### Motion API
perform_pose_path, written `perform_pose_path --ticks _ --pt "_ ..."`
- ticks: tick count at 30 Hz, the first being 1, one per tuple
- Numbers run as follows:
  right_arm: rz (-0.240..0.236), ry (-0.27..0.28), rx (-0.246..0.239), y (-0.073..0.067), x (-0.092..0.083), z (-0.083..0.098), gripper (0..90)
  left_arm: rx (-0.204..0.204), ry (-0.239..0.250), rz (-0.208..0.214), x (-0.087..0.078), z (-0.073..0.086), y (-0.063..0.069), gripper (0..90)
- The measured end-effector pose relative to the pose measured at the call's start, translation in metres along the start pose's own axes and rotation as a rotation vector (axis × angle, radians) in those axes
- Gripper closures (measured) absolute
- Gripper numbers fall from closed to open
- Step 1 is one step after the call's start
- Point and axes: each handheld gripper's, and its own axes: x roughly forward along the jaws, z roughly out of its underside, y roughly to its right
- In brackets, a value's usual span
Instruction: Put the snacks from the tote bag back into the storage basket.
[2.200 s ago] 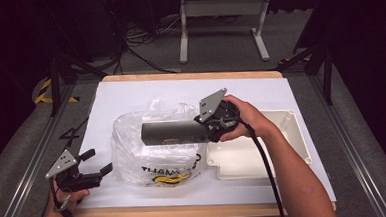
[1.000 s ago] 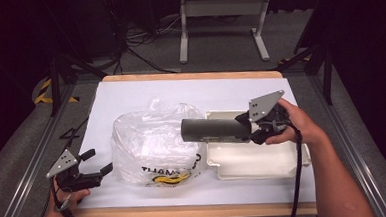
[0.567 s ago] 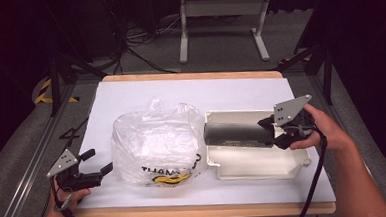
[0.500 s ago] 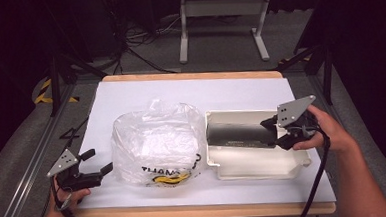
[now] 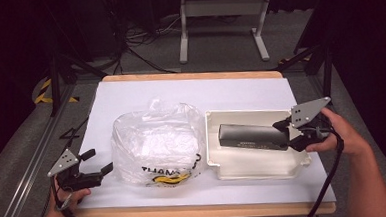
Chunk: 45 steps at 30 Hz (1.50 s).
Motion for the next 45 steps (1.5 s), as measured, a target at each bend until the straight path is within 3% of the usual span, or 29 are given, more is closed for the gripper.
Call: perform_pose_path --ticks 17,27,29,34,45 --pt "-0.062 -0.083 -0.017 0.002 0.03 0.003 43.0 0.003 0.002 0.003 0.0 0.0 0.0 9.1" --pt "-0.094 -0.08 -0.013 0.005 0.038 0.005 42.9 0.001 0.002 0.003 0.0 0.0 0.0 9.0" --pt "-0.095 -0.085 -0.017 0.006 0.039 0.006 42.9 0.001 0.001 0.003 0.0 0.0 0.0 9.1" --pt "-0.094 -0.16 -0.041 0.007 0.044 0.007 42.7 0.001 0.002 0.004 0.0 0.0 0.0 9.1" --pt "-0.073 -0.208 -0.059 0.01 0.051 0.01 42.5 -0.004 0.007 0.007 -0.001 0.0 0.0 9.0"
